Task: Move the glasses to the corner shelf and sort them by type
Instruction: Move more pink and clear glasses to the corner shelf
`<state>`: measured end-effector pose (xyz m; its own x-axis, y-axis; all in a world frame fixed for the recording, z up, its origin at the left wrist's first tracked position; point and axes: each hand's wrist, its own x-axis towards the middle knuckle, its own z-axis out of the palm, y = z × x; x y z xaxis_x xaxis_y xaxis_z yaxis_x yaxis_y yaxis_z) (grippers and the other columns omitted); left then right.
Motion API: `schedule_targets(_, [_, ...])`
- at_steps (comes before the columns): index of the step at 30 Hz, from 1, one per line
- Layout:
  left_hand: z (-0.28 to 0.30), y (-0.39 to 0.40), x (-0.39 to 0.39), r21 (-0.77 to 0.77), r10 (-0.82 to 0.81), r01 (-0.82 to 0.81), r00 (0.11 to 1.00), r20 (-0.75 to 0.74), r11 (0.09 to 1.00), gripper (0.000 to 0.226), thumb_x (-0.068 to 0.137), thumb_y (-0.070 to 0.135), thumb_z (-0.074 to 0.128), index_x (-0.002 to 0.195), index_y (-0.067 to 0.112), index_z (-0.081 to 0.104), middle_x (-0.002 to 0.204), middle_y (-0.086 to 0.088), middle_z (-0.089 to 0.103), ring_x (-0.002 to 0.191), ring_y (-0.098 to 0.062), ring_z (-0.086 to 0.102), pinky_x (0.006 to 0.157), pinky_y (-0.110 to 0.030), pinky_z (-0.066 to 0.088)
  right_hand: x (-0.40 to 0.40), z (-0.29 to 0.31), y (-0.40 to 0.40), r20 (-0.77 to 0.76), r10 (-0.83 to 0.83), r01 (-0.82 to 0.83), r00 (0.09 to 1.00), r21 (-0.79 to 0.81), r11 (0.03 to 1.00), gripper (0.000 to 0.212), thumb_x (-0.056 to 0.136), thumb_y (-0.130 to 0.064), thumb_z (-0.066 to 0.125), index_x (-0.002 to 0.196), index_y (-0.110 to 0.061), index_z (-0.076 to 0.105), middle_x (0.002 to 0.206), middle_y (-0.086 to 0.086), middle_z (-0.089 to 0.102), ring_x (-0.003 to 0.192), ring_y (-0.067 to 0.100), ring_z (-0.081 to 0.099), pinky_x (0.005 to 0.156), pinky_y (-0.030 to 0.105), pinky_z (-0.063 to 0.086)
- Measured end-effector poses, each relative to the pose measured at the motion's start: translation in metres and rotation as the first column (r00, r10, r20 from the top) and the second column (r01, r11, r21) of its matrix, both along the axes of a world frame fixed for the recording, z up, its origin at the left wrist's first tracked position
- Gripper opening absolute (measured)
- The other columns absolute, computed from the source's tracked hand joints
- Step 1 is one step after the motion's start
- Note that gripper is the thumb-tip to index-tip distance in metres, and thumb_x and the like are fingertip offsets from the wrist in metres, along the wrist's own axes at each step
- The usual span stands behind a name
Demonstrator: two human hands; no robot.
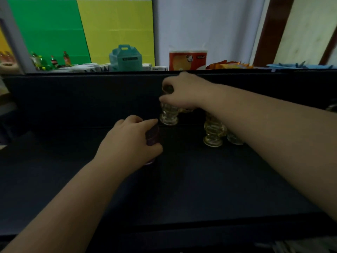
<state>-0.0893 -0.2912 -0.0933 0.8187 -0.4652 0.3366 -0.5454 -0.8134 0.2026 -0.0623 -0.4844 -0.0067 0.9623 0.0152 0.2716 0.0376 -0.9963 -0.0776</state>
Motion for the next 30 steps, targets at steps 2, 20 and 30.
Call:
schedule_targets(2, [0.002, -0.001, -0.007, -0.015, -0.006, 0.006, 0.999, 0.034, 1.000, 0.074, 0.078, 0.060, 0.061, 0.146, 0.046, 0.035, 0.140, 0.007, 0.043, 0.122, -0.020, 0.043, 0.093, -0.038, 0.045, -0.014, 0.012, 0.000, 0.093, 0.002, -0.002, 0.996, -0.004, 1.000, 0.062, 0.090, -0.063, 0.054, 0.142, -0.030, 0.049, 0.137, 0.012, 0.051, 0.116, 0.031, 0.055, 0.088, 0.037, 0.047])
schedule_targets(20, [0.017, -0.182, -0.156, -0.080, -0.208, 0.217, 0.972, 0.113, 0.973, 0.074, 0.071, 0.062, 0.057, 0.142, 0.047, 0.042, 0.136, 0.011, 0.047, 0.116, -0.018, 0.048, 0.090, -0.038, 0.048, -0.258, -0.016, -0.194, 0.270, -0.200, 0.160, 0.942, 0.163, 0.974, 0.055, 0.090, -0.065, 0.048, 0.137, -0.036, 0.049, 0.116, 0.003, 0.042, 0.116, 0.022, 0.039, 0.090, 0.034, 0.034])
schedule_targets(30, [0.010, -0.333, -0.233, -0.087, -0.275, 0.286, 0.954, 0.119, 0.954, 0.075, 0.073, 0.064, 0.054, 0.144, 0.048, 0.037, 0.136, 0.012, 0.044, 0.119, -0.017, 0.043, 0.090, -0.035, 0.044, -0.362, -0.046, -0.348, 0.241, -0.332, 0.279, 0.912, 0.230, 0.932, 0.054, 0.088, -0.064, 0.051, 0.134, -0.037, 0.051, 0.109, 0.000, 0.038, 0.106, 0.015, 0.029, 0.091, 0.032, 0.029])
